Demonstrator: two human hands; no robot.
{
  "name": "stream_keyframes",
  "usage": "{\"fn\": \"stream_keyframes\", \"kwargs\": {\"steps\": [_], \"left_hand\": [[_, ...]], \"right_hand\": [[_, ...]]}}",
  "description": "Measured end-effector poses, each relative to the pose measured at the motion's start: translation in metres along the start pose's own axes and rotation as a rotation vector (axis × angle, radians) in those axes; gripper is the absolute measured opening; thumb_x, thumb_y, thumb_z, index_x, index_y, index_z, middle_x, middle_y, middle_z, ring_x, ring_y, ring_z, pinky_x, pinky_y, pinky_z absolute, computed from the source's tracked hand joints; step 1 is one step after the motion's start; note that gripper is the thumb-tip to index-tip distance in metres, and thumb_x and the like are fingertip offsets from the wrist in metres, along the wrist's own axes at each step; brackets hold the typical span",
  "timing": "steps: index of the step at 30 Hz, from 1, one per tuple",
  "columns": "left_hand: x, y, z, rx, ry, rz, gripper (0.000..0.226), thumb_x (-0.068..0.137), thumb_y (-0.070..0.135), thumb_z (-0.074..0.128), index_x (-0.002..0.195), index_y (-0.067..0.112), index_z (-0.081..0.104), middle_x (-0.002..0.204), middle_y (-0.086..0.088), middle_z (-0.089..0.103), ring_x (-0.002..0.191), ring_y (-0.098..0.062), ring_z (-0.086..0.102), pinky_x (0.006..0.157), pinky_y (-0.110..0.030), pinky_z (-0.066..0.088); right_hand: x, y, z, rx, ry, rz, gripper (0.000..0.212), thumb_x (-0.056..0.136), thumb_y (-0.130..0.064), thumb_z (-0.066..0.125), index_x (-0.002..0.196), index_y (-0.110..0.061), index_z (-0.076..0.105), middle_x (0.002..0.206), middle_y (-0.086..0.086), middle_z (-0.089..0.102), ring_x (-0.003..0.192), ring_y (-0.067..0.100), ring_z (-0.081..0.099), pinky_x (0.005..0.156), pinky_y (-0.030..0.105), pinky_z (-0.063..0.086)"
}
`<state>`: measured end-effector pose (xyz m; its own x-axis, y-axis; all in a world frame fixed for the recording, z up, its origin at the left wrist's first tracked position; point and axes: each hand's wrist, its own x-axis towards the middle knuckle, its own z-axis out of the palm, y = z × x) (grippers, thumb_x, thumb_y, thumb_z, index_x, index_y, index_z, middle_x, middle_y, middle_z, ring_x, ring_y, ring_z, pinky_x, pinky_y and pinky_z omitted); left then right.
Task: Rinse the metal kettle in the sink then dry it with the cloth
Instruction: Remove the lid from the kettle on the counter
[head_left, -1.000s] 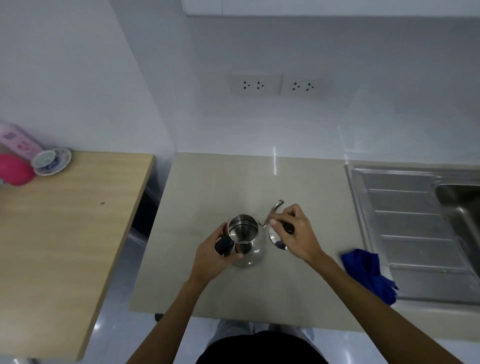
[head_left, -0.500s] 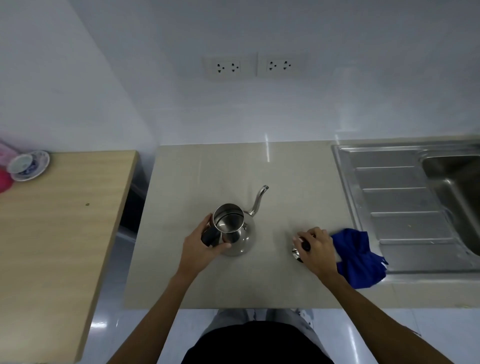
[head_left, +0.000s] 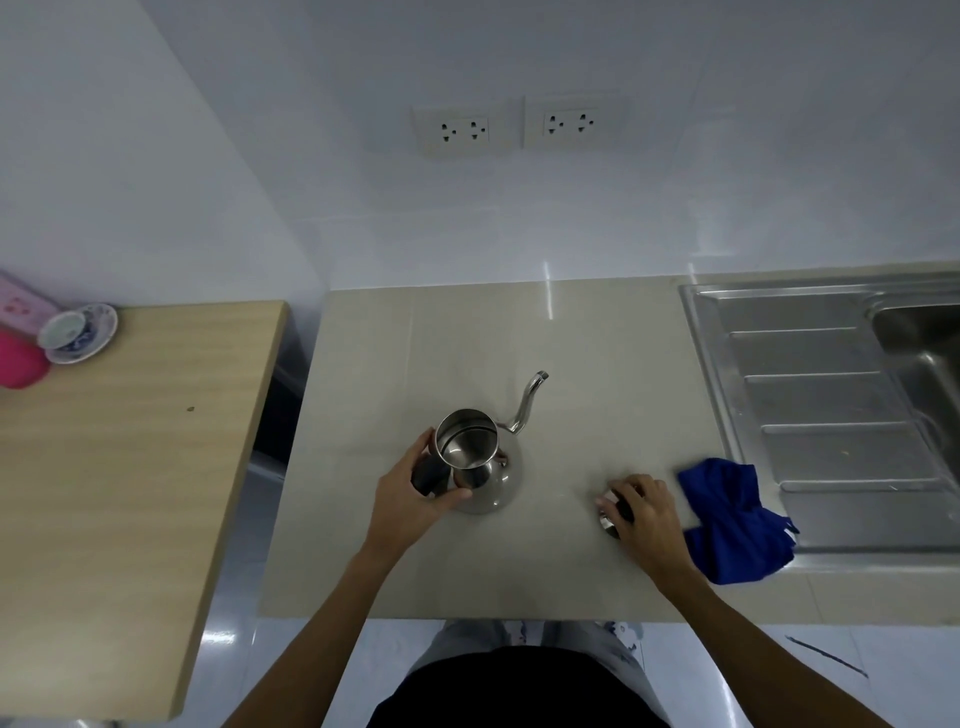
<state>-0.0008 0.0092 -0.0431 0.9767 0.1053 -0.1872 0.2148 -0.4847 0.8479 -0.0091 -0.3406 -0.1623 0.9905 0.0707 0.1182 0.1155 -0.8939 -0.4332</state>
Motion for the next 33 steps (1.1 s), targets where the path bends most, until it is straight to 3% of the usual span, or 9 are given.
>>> {"fn": "stream_keyframes", "kwargs": {"steps": [7, 12, 16, 18, 21, 23, 27, 29, 33], "left_hand": [[0.001, -0.001, 0.0, -0.014, -0.007, -0.007, 0.092, 0.061, 0.027, 0.095, 0.141, 0.036, 0.05, 0.118, 0.025, 0.067, 0.111, 0.01, 0.061, 0.095, -0.016, 0.05], [0.0, 0.001, -0.001, -0.036, -0.018, -0.019, 0.092, 0.062, 0.023, 0.095, 0.138, 0.044, 0.048, 0.11, 0.037, 0.066, 0.107, 0.012, 0.062, 0.091, -0.009, 0.049], [-0.004, 0.001, -0.006, -0.119, -0.033, -0.12, 0.093, 0.072, 0.025, 0.09, 0.15, 0.032, 0.038, 0.118, 0.011, 0.067, 0.11, -0.001, 0.064, 0.089, -0.011, 0.052], [-0.008, 0.002, -0.01, -0.149, 0.01, -0.151, 0.079, 0.081, 0.026, 0.083, 0.148, 0.023, 0.042, 0.127, 0.003, 0.063, 0.118, -0.011, 0.059, 0.086, -0.01, 0.05], [-0.016, 0.0, -0.012, -0.169, 0.103, -0.17, 0.053, 0.083, 0.043, 0.075, 0.127, 0.021, 0.057, 0.126, 0.0, 0.063, 0.112, -0.018, 0.062, 0.081, -0.031, 0.056], [-0.021, -0.001, -0.013, -0.172, 0.147, -0.167, 0.051, 0.078, 0.059, 0.067, 0.111, 0.021, 0.06, 0.111, -0.001, 0.067, 0.097, -0.019, 0.066, 0.068, -0.032, 0.053], [-0.023, 0.006, -0.011, -0.2, 0.139, -0.165, 0.028, 0.091, 0.043, 0.066, 0.082, 0.019, 0.057, 0.074, -0.004, 0.062, 0.059, -0.014, 0.052, 0.055, -0.027, 0.043], [-0.022, 0.009, -0.011, -0.199, 0.115, -0.18, 0.029, 0.096, 0.033, 0.062, 0.074, 0.014, 0.057, 0.064, -0.007, 0.058, 0.054, -0.011, 0.048, 0.053, -0.025, 0.041], [-0.02, 0.012, -0.012, -0.253, 0.015, -0.212, 0.053, 0.101, 0.036, 0.054, 0.068, -0.005, 0.058, 0.059, -0.016, 0.058, 0.053, -0.012, 0.047, 0.049, -0.017, 0.035]], "right_hand": [[-0.003, -0.002, -0.006, -0.026, -0.007, -0.041, 0.061, 0.099, -0.055, 0.035, 0.104, -0.007, 0.072, 0.102, 0.012, 0.065, 0.09, 0.03, 0.058, 0.079, 0.043, 0.051], [0.001, -0.007, -0.013, -0.079, -0.055, 0.004, 0.051, 0.092, -0.054, 0.047, 0.1, -0.011, 0.073, 0.101, 0.009, 0.066, 0.091, 0.03, 0.06, 0.076, 0.042, 0.05], [0.019, -0.025, -0.025, -0.126, -0.076, 0.062, 0.05, 0.09, -0.056, 0.047, 0.097, -0.014, 0.074, 0.101, 0.008, 0.068, 0.095, 0.03, 0.061, 0.08, 0.042, 0.049], [0.033, -0.041, -0.027, -0.071, -0.081, 0.102, 0.049, 0.091, -0.051, 0.046, 0.1, -0.012, 0.074, 0.104, 0.01, 0.07, 0.1, 0.033, 0.063, 0.084, 0.044, 0.05], [0.06, -0.066, -0.019, 0.139, -0.157, 0.191, 0.044, 0.093, -0.042, 0.048, 0.108, -0.01, 0.073, 0.105, 0.014, 0.071, 0.1, 0.036, 0.063, 0.088, 0.04, 0.049], [0.076, -0.088, -0.016, 0.303, -0.278, 0.206, 0.036, 0.098, -0.034, 0.049, 0.115, -0.009, 0.069, 0.108, 0.013, 0.071, 0.104, 0.033, 0.063, 0.091, 0.033, 0.045], [0.092, -0.122, -0.003, 0.607, -0.412, 0.38, 0.03, 0.103, -0.018, 0.045, 0.125, -0.011, 0.064, 0.118, 0.004, 0.066, 0.111, 0.019, 0.057, 0.097, 0.028, 0.04], [0.096, -0.13, 0.005, 0.781, -0.426, 0.525, 0.031, 0.102, -0.014, 0.042, 0.117, -0.018, 0.068, 0.115, 0.007, 0.07, 0.103, 0.02, 0.06, 0.089, 0.026, 0.046], [0.101, -0.148, -0.002, 1.004, -0.43, 0.712, 0.034, 0.095, 0.0, 0.036, 0.102, -0.01, 0.068, 0.088, 0.014, 0.068, 0.066, 0.017, 0.054, 0.045, 0.012, 0.04]]}}
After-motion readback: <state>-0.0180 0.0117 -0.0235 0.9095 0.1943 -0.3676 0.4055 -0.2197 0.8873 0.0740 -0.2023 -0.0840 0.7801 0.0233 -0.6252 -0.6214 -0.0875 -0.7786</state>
